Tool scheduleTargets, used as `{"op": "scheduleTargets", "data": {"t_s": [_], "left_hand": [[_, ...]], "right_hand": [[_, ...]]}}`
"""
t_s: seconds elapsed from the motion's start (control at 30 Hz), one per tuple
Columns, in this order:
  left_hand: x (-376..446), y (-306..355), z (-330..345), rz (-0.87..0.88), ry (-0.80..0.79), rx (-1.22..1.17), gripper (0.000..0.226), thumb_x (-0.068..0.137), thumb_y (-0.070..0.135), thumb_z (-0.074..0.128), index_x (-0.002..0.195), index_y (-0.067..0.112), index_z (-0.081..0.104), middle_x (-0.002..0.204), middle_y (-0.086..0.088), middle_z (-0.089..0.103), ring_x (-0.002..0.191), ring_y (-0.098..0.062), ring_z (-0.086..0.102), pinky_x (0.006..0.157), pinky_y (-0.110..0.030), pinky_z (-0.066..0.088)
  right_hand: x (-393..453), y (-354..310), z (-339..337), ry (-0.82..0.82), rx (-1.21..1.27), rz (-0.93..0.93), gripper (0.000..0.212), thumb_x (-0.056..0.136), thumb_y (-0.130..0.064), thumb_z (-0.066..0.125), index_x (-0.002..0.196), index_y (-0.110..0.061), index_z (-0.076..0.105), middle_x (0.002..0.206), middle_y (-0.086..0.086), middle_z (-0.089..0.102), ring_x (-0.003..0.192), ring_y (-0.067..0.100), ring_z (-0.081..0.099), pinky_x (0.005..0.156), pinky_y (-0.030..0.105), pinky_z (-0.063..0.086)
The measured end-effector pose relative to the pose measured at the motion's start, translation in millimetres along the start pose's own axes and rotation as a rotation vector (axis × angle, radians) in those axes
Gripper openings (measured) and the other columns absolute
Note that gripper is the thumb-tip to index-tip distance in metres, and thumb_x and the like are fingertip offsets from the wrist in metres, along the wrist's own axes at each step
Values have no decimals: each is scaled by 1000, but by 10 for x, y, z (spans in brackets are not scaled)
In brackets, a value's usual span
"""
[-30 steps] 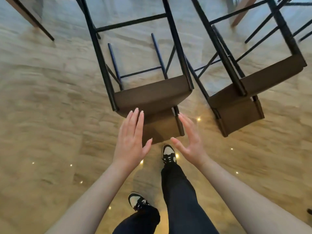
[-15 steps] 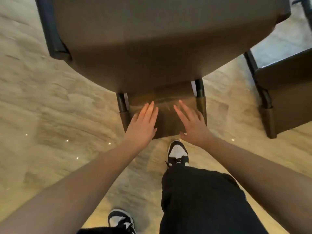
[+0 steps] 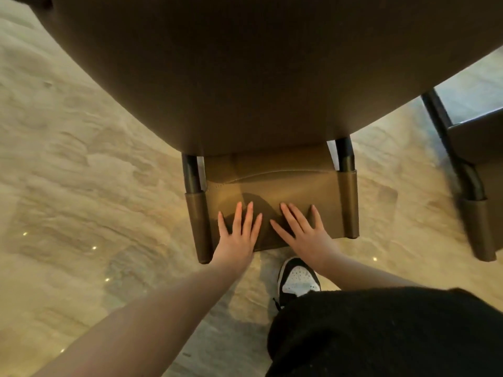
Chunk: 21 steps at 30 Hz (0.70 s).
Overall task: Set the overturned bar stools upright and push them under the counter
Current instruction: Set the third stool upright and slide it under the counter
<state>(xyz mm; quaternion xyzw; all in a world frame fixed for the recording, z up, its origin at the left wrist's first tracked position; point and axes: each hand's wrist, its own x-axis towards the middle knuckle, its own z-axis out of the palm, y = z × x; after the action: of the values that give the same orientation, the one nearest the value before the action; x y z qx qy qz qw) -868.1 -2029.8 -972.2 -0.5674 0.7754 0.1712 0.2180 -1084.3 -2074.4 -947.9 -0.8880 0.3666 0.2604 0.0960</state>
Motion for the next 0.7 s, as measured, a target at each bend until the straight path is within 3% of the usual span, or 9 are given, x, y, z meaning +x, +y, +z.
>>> {"op": "scheduleTargets", "data": {"t_s": [0.1, 0.2, 0.43, 0.53, 0.7], "left_hand": [[12, 175, -40, -83, -52, -44, 126, 93, 41, 63, 133, 6, -51, 141, -33, -52, 127, -56, -50, 98, -82, -14], [-3, 254, -64, -124, -62, -64, 130, 90, 31, 66, 128, 5, -55, 141, -33, -52, 125, -56, -51, 101, -82, -10], [20, 288, -165, -125, -173, -74, 110, 94, 22, 63, 148, 7, -32, 149, -33, -42, 132, -56, -40, 110, -78, 5], [19, 320, -325, -112, -239, -88, 110, 96, 33, 64, 150, 11, -29, 152, -27, -40, 140, -51, -33, 113, -74, 7], [-166, 295, -629, -140, -241, -182, 112, 95, 50, 62, 148, 18, -31, 150, -19, -44, 132, -44, -41, 113, -73, 1]], "right_hand": [[3, -40, 23, 9, 11, 40, 116, 80, -34, 78, 157, -25, -8, 161, 20, -16, 152, 42, -2, 112, 74, 13], [-11, -30, 8, 21, 32, 100, 109, 82, -37, 76, 158, -27, -2, 164, 23, 0, 150, 46, 4, 112, 74, 15], [36, -44, -17, -81, 46, 105, 117, 92, -41, 65, 143, -28, -39, 161, 22, -21, 149, 46, -15, 113, 71, 5], [0, -46, -131, -144, 80, 108, 105, 92, -56, 55, 148, -29, -29, 161, 19, -24, 149, 44, -18, 115, 69, 4], [-139, -26, -506, -229, 130, 116, 99, 88, -73, 42, 149, -34, -24, 163, 13, -25, 149, 40, -21, 114, 66, -3]]}}
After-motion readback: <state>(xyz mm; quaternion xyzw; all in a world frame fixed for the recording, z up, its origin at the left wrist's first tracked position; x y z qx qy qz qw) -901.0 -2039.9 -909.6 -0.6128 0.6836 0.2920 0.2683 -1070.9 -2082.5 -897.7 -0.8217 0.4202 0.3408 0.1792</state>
